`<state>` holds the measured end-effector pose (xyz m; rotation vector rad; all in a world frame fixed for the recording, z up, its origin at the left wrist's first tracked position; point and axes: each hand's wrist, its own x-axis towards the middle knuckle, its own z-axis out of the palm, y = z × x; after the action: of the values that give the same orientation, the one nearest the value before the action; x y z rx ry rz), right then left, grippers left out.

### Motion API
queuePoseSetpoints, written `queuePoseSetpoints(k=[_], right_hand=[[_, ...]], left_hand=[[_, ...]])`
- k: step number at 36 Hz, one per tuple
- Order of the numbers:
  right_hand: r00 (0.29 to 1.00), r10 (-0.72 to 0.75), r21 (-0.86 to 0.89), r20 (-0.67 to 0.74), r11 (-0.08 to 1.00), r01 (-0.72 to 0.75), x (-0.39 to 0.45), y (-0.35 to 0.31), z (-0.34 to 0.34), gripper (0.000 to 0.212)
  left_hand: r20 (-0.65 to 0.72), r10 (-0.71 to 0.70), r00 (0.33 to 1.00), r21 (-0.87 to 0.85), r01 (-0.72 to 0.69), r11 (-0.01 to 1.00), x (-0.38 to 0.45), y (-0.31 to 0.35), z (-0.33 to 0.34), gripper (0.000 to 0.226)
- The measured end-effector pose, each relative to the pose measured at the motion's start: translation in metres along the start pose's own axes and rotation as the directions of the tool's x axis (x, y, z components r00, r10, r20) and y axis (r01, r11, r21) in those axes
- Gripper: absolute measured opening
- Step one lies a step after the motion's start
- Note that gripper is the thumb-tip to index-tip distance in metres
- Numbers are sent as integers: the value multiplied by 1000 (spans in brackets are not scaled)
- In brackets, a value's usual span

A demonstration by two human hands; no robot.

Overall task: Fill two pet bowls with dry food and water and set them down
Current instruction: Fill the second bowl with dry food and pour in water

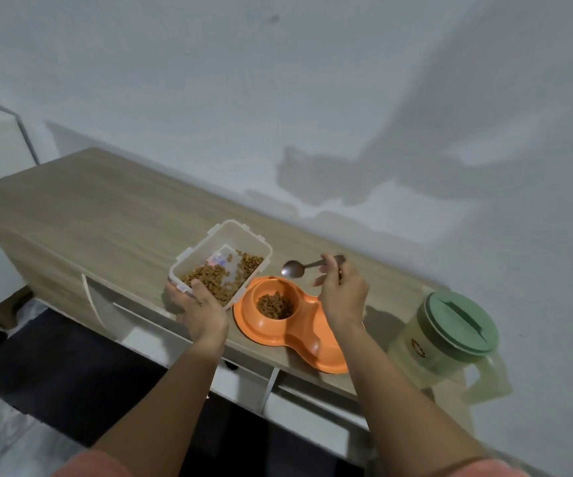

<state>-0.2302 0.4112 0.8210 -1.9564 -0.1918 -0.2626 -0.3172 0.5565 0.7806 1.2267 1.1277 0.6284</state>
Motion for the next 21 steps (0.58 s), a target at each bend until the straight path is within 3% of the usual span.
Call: queuePoseSetpoints(k=[4,7,13,17,21], right_hand=[[989,20,220,-150,976,14,8,-19,7,23],[997,30,315,-73,949,-5,9,-34,13,19],[974,-33,121,222,993,6,7,-31,36,17],[965,8,33,262,999,-18,4,-27,45,21],[942,179,43,284,979,-199,3,-25,49,27]], left_hand=[[24,32,999,17,-33,999,1,-3,-3,57],[44,72,996,29,-73,997,-2,-4,-6,57],[103,178,979,54,-184,981,-11,1,-12,57],[126,239,963,91,-251,964,-1,-3,-14,58],[140,256,956,104,-272,957,0,-7,-15,61]])
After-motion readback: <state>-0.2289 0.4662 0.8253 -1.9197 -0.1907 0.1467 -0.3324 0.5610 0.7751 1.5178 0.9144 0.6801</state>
